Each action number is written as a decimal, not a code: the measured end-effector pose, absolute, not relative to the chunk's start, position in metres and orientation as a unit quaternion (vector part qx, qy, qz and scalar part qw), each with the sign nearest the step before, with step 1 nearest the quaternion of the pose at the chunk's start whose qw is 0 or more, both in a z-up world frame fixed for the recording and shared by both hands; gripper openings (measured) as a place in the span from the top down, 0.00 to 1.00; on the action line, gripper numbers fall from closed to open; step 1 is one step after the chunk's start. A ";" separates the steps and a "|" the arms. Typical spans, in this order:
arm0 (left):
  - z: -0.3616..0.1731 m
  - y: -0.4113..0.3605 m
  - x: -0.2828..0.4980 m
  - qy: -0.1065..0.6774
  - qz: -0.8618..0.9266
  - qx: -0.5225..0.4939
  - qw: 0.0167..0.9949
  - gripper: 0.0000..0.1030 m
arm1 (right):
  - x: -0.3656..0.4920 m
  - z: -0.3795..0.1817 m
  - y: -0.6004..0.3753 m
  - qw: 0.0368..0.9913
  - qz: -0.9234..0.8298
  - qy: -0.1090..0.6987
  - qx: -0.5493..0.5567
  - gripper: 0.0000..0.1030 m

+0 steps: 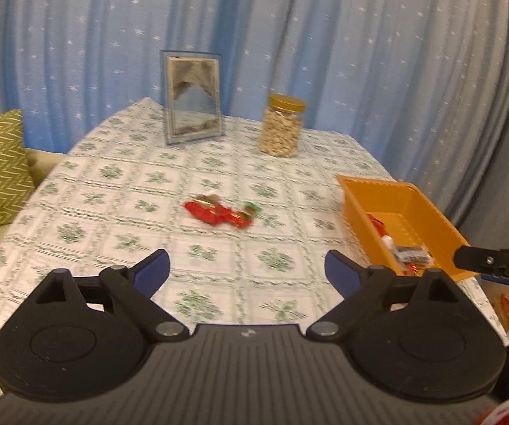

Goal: Organize snacks
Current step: 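Move both open tools from the tray toward the remaining candies, then lower the right tool onto the green-wrapped candy while the left tool reaches the gold-red candy, then carry the green-wrapped candy and gold-red packet over the orange tray with both tools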

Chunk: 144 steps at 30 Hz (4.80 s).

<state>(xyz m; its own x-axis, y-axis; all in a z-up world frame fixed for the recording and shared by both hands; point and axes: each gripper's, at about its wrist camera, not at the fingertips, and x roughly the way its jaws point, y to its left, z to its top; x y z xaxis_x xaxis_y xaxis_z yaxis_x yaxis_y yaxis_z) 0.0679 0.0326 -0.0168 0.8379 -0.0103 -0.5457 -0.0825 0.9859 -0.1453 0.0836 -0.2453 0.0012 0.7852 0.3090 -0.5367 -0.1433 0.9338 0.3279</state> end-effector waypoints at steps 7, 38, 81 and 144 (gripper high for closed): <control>-0.010 0.054 0.073 0.274 0.036 -0.066 0.959 0.00 | 0.087 0.001 -0.226 0.935 0.135 0.305 0.119 0.31; -0.080 0.109 0.207 0.342 -0.029 0.047 0.938 0.01 | 0.236 -0.054 -0.115 0.911 0.208 0.352 0.050 0.31; -0.125 0.116 0.299 0.369 -0.078 0.072 0.923 0.62 | 0.344 -0.111 -0.078 0.882 0.210 0.420 0.038 0.50; -0.066 0.053 0.136 0.310 -0.077 -0.009 0.948 0.63 | 0.170 -0.067 -0.142 0.916 0.150 0.369 0.043 0.81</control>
